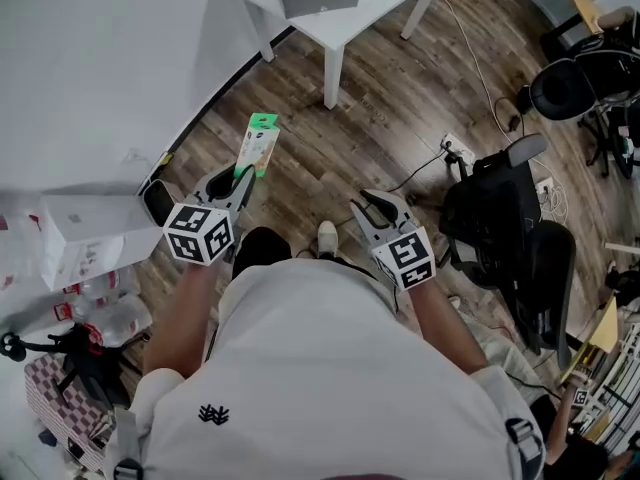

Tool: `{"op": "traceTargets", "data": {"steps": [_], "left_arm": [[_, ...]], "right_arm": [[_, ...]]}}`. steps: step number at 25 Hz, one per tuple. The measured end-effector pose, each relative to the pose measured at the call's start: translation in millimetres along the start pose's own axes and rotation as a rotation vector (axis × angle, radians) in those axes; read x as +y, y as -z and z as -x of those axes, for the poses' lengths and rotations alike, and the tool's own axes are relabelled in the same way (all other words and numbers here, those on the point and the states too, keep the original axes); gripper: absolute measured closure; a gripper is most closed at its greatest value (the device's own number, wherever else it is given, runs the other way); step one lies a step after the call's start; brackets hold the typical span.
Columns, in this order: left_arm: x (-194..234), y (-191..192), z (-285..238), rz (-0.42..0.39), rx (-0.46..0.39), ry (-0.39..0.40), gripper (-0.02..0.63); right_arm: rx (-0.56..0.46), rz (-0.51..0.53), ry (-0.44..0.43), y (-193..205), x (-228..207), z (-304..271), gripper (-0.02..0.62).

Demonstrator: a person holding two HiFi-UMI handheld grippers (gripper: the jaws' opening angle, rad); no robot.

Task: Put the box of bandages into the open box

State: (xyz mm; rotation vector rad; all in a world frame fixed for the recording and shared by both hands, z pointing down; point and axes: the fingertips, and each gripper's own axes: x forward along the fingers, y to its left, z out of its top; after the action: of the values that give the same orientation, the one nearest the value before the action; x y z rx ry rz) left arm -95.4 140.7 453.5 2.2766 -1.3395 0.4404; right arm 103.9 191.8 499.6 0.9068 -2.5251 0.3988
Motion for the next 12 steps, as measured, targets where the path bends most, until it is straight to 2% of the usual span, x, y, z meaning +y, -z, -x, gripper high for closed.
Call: {"op": "traceTargets", "data": {"steps": [7,12], "left_arm": [[26,-32,-46,0.003,-0.004,-0.01,0.514],[61,-58,-91,-0.001,-0.016,0.021,0.514]], "right_arm": [[0.003,-0.049,-0.009,-11,-35,-31,0.503],[0.02,-0.055,0.026,-35,-63,-65,0.505]]}}
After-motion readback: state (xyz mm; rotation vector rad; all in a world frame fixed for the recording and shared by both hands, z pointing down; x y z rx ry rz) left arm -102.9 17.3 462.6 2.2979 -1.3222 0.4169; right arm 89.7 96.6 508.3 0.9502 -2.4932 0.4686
